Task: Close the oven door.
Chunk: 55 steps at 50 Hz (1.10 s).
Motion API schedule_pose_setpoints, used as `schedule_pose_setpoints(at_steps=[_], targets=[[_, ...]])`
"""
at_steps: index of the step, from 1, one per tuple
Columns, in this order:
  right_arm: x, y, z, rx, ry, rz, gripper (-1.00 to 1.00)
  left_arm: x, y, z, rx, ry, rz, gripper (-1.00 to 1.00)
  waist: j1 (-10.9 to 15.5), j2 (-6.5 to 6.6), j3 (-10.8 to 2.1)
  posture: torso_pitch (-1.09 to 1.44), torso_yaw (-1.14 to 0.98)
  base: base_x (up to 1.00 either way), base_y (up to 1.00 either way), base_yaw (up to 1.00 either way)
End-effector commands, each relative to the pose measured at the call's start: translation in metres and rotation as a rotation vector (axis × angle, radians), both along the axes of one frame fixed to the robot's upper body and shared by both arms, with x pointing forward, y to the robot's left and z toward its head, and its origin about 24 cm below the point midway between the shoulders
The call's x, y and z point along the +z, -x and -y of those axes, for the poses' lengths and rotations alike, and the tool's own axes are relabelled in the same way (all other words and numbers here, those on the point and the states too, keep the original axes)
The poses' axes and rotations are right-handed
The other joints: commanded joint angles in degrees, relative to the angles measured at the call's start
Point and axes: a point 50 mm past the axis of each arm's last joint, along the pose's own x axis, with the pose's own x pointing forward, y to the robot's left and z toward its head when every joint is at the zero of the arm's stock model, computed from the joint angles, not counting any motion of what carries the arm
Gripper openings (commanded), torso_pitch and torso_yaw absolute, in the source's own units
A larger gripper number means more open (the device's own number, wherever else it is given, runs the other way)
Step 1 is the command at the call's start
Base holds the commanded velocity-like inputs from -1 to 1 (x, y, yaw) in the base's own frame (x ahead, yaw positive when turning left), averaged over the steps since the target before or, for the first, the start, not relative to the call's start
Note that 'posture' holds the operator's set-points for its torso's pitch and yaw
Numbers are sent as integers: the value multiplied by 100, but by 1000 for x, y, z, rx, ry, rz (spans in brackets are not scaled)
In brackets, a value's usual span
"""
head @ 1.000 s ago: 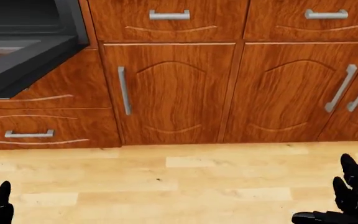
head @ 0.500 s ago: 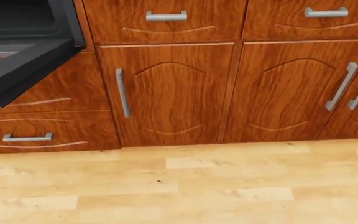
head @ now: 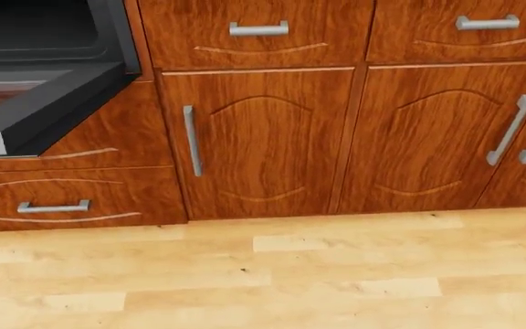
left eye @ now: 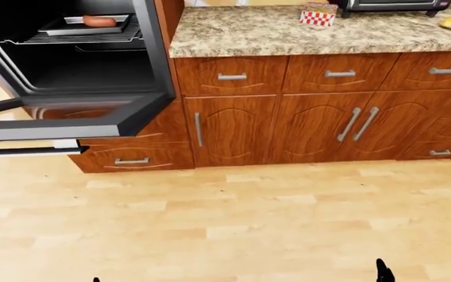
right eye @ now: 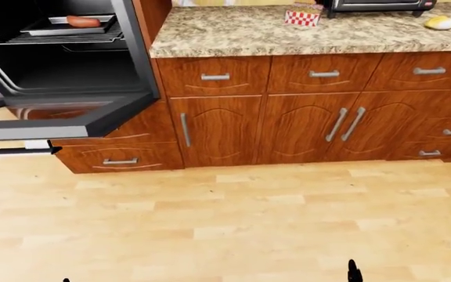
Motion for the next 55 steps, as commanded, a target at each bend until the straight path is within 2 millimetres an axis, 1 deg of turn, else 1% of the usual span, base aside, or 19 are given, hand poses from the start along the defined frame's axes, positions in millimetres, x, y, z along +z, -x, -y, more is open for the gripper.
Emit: schedule_pose_setpoints(at_steps=[1,2,3,15,18,20,21,23,25,30,34,36,37,38,40,49,53,54,55], targets=[[6,-6,5,5,21,41,100,6,-6,-8,10,-33,44,100,-1,51,-44,0,0,0,26,0],[6,-7,5,4,20,42,100,6,-5,-8,14,-30,46,100,26,-48,-4,0,0,0,26,0],[6,-7,5,3,21,42,100,6,-6,-8,15,-30,48,100,9,-25,28,0,0,0,27,0],[6,-7,6,0,13,40,100,9,-7,-8,-4,-81,58,100,13,-428,3,0,0,0,26,0],[6,-7,7,0,13,39,100,9,-6,-8,-1,-81,56,100,15,-624,20,0,0,0,30,0],[6,-6,7,-2,11,39,100,8,-6,-8,2,-78,55,100,-13,-902,-32,0,0,0,34,0],[6,-6,7,-3,11,40,100,8,-6,-8,2,-78,54,100,-72,-657,22,0,0,0,37,0],[6,-6,7,-5,10,40,100,8,-6,-8,3,-76,55,100,-88,-745,-5,0,0,0,38,0],[6,-6,7,-4,8,39,100,8,-6,-8,4,-74,53,100,-109,-741,-27,0,0,0,38,0],[6,-5,6,-6,6,37,100,8,-6,-8,3,-71,48,100,-88,-488,43,0,0,0,38,0],[6,-5,7,-7,5,37,100,8,-6,-8,0,-72,48,100,-73,-52,5,0,0,0,39,0],[6,-5,7,-7,4,37,100,8,-6,-8,1,-71,48,100,-18,402,-138,0,0,0,40,0],[6,-5,7,-9,4,39,100,8,-6,-8,1,-72,47,100,13,-12,-37,0,0,0,41,0],[6,-5,7,-8,4,39,100,8,-6,-8,1,-72,46,100,6,63,-8,0,0,0,41,0],[6,-5,7,-9,3,40,100,8,-6,-8,3,-70,47,100,47,-23,-26,0,0,0,41,0],[6,-5,7,-10,3,38,100,8,-6,-8,5,-69,46,100,14,-523,50,0,0,0,43,0],[6,-5,7,-10,2,38,100,8,-6,-8,6,-67,46,100,0,-855,32,0,0,0,43,0],[6,-4,7,-12,2,38,100,7,-6,-8,6,-67,46,100,-66,-617,17,0,0,0,44,0],[6,-4,7,-13,2,38,100,7,-6,-8,8,-65,47,100,-50,-703,15,0,0,0,44,0]])
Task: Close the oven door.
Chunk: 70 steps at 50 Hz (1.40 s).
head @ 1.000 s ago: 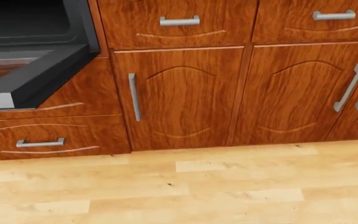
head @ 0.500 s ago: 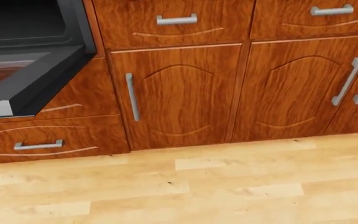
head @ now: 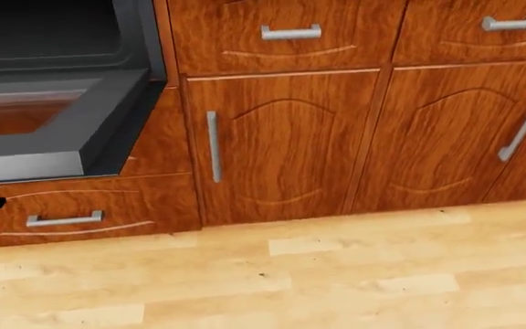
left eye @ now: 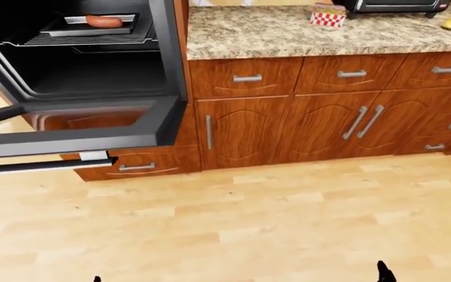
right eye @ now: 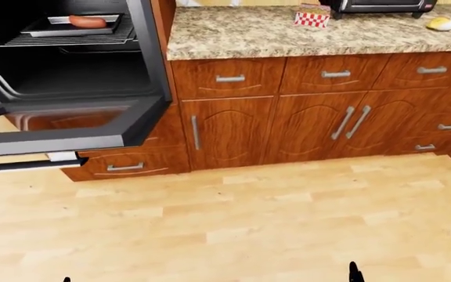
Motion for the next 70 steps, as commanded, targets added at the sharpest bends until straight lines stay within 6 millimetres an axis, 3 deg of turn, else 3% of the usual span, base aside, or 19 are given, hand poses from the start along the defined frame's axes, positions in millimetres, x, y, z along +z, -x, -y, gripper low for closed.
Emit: schedule_pose_setpoints(at_steps=[1,4,8,10,11,12,22,26,27,32,35,38,40,41,42,57,59,65,70], targets=[[6,-7,5,6,26,44,100,8,-4,-11,14,-40,47,100,-6,-59,-58,0,0,0,45,0],[6,-7,5,2,23,47,100,8,-4,-12,16,-38,48,100,-14,-2,-77,0,0,0,44,0],[6,-7,5,1,19,48,100,8,-4,-11,17,-35,48,100,-8,339,-15,0,0,0,44,0],[6,-7,5,0,17,51,100,8,-4,-11,17,-32,49,100,10,665,-71,0,0,0,43,0],[7,-8,5,-1,18,52,100,8,-4,-11,17,-31,50,100,47,961,-156,0,0,0,44,0],[7,-8,6,-2,18,52,100,8,-4,-11,17,-30,50,100,81,708,-130,0,0,-1,45,0],[7,-8,6,-5,15,55,100,8,-4,-11,19,-27,52,100,67,209,2,0,0,-2,44,0],[7,-8,6,-4,15,55,100,8,-4,-11,17,-28,51,100,21,-230,-87,0,0,-6,45,0],[7,-8,6,-4,15,55,100,8,-4,-11,17,-28,51,100,-30,34,-46,0,0,-9,45,0],[7,-8,5,-3,12,56,100,8,-4,-11,18,-27,51,100,-15,-58,-111,0,0,-14,50,0],[7,-8,6,-3,12,56,100,8,-4,-11,17,-28,52,100,39,135,-48,0,0,-20,55,0],[7,-8,6,-3,12,57,100,8,-4,-11,17,-28,51,100,80,468,-36,0,0,-20,55,0],[7,-8,6,-4,11,57,100,8,-4,-11,17,-27,52,100,128,947,-155,0,0,-20,55,0],[7,-8,6,-6,11,58,100,8,-4,-11,18,-27,51,100,137,835,-193,0,0,-20,55,0],[7,-8,6,-5,10,57,100,8,-4,-11,18,-27,52,100,166,729,-109,0,0,-20,55,0],[7,-9,6,-5,10,59,100,8,-4,-11,17,-26,52,100,-6,34,-10,0,0,-21,53,0],[7,-9,6,-3,10,58,100,8,-4,-11,17,-27,52,100,-63,-154,-63,0,0,-17,45,0],[7,-9,5,-1,10,59,100,8,-4,-11,16,-27,51,100,-31,18,-94,0,0,-14,45,0],[7,-8,5,-1,9,59,100,8,-4,-11,13,-29,51,100,11,493,-50,0,0,-14,45,0]])
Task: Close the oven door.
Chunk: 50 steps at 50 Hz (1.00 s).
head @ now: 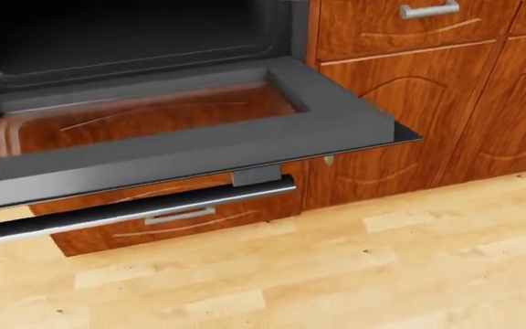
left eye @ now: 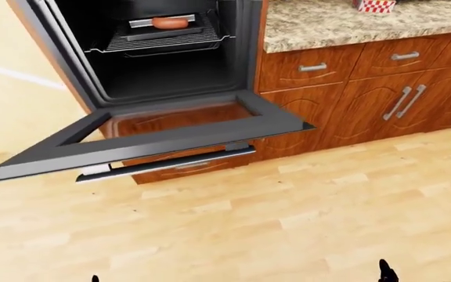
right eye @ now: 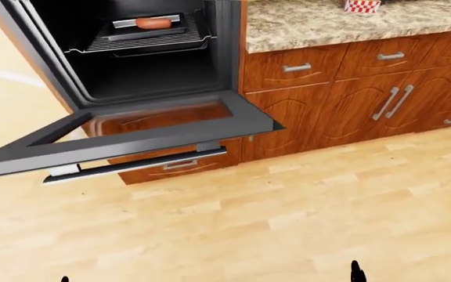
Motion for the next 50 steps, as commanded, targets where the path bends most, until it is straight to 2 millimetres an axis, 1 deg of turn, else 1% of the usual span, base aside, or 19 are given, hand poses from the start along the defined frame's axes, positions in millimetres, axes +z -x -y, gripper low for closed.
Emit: schedule_pose_setpoints(at_steps=[1,2,3,5,12,18,19,20,21,24,28,29,30,31,32,41,45,47,50], targets=[[5,-7,3,12,19,38,100,6,-4,-8,12,-29,35,100,26,108,-88,0,0,-13,45,0],[5,-7,3,12,18,39,100,6,-4,-8,12,-29,35,100,74,419,-169,0,0,-13,45,0],[5,-7,3,12,18,39,100,6,-4,-8,13,-29,36,100,92,134,-104,0,0,-13,45,0],[5,-7,2,17,16,39,100,6,-4,-8,11,-29,35,100,135,90,-65,0,0,-14,45,0],[5,-8,2,24,15,43,100,6,-4,-8,10,-30,35,100,4,-324,89,0,0,-3,46,0],[5,-7,2,25,13,42,100,6,-4,-8,6,-33,35,100,-95,-799,28,0,0,0,46,0],[5,-7,2,24,13,42,100,6,-4,-8,6,-32,36,100,-143,-572,74,0,0,0,47,0],[5,-7,2,24,12,42,100,6,-4,-8,5,-33,35,100,-83,-671,7,0,0,0,46,0],[5,-7,2,24,12,42,100,6,-4,-8,6,-32,36,100,-92,-665,-38,0,0,0,45,0],[5,-6,1,26,11,42,100,6,-4,-8,5,-32,37,100,-58,-521,-34,0,0,0,44,0],[5,-6,1,26,13,44,100,6,-4,-8,3,-33,37,100,-41,-32,-8,0,0,0,41,0],[5,-7,1,26,13,44,100,6,-4,-8,2,-33,37,100,-16,222,-84,0,0,0,40,0],[5,-7,1,26,13,44,100,6,-4,-8,2,-34,38,100,-26,318,-164,0,0,0,40,0],[5,-7,1,26,12,44,100,6,-4,-8,2,-34,38,100,50,162,-66,0,0,0,40,0],[5,-6,1,26,12,43,100,6,-4,-8,2,-34,38,100,38,146,1,0,0,0,40,0],[4,-6,1,26,11,42,100,6,-4,-7,-2,-34,37,100,20,-357,30,0,0,0,39,0],[4,-6,1,26,11,42,100,6,-4,-7,-2,-34,38,100,-12,-767,-17,0,0,0,40,0],[5,-6,1,27,11,42,100,6,-4,-7,-2,-34,38,100,-68,-582,8,0,0,0,39,0],[5,-7,1,26,10,42,100,6,-4,-7,-2,-34,39,100,-53,-610,-60,0,0,0,39,0]])
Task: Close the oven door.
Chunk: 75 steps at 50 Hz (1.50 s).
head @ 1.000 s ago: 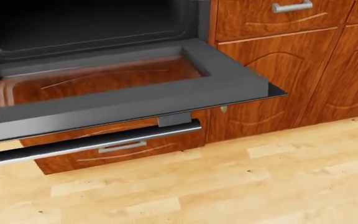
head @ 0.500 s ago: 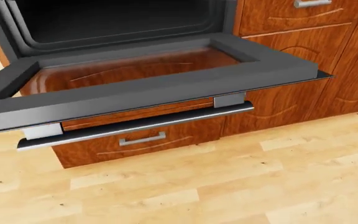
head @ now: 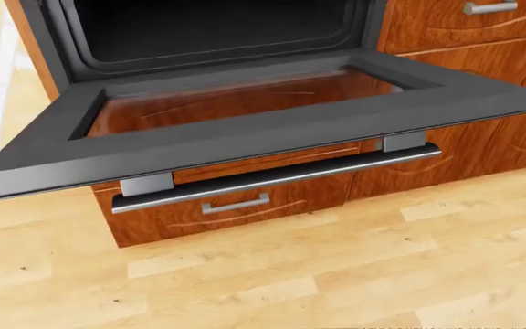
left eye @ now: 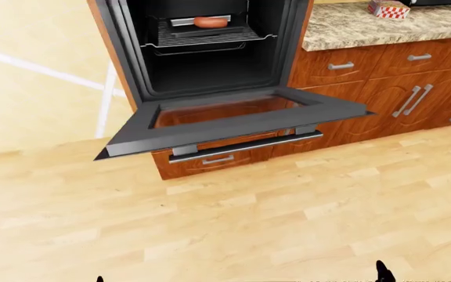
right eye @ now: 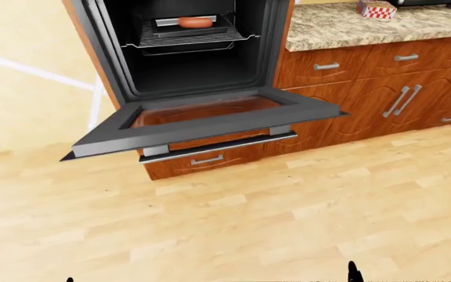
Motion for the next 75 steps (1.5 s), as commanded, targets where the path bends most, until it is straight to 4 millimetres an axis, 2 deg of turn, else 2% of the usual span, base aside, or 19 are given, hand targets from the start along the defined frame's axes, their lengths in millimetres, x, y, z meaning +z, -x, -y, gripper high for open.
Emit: schedule_pose_setpoints(at_steps=[1,6,8,20,24,25,29,32,35,37,49,53,54,58,62,64,66,67,75], targets=[[7,-8,5,11,26,47,100,9,-7,-13,21,-47,59,100,21,27,-13,0,0,0,40,0],[6,-8,5,12,25,46,100,9,-7,-13,22,-48,59,100,37,460,31,0,0,0,40,0],[6,-8,5,13,24,46,100,9,-7,-13,23,-48,60,100,74,900,-79,0,0,0,39,0],[6,-8,5,11,24,45,100,9,-7,-13,25,-46,61,100,105,228,52,0,0,0,39,0],[6,-8,5,11,24,46,100,9,-7,-13,24,-47,61,100,76,-191,1,0,0,0,39,0],[6,-8,5,10,24,46,100,9,-7,-13,24,-47,61,100,28,-5,36,0,0,0,40,0],[6,-6,6,6,25,44,100,9,-7,-13,21,-48,61,100,16,-20,-31,0,0,0,40,0],[7,-7,6,4,24,46,100,9,-7,-13,21,-48,61,100,37,154,17,0,0,0,39,0],[7,-7,6,2,25,46,100,9,-7,-13,22,-48,61,100,44,465,26,0,0,0,39,0],[7,-7,6,2,25,46,100,9,-7,-13,22,-48,61,100,81,898,-81,0,0,0,39,0],[7,-7,6,4,25,47,100,9,-7,-13,23,-47,62,100,109,212,48,0,0,0,39,0],[7,-7,6,4,25,46,100,9,-7,-13,22,-47,63,100,73,-236,-26,0,0,0,39,0],[7,-7,6,4,25,46,100,9,-7,-13,22,-46,63,100,19,49,33,0,0,0,40,0],[7,-7,5,5,26,47,100,9,-7,-13,20,-46,65,100,17,-20,-39,0,0,0,39,0],[6,-6,5,3,25,46,100,9,-7,-13,20,-47,64,100,39,257,32,0,0,0,39,0],[6,-6,5,2,25,45,100,9,-7,-13,18,-49,62,100,49,502,27,0,0,0,40,0],[6,-6,6,0,26,46,100,9,-7,-13,18,-48,63,100,99,982,-99,0,0,0,39,0],[6,-6,6,1,26,46,100,9,-7,-13,18,-48,63,100,132,726,-67,0,0,0,39,0],[6,-6,6,2,25,46,100,9,-7,-13,18,-48,63,100,131,369,49,0,0,0,40,0]])
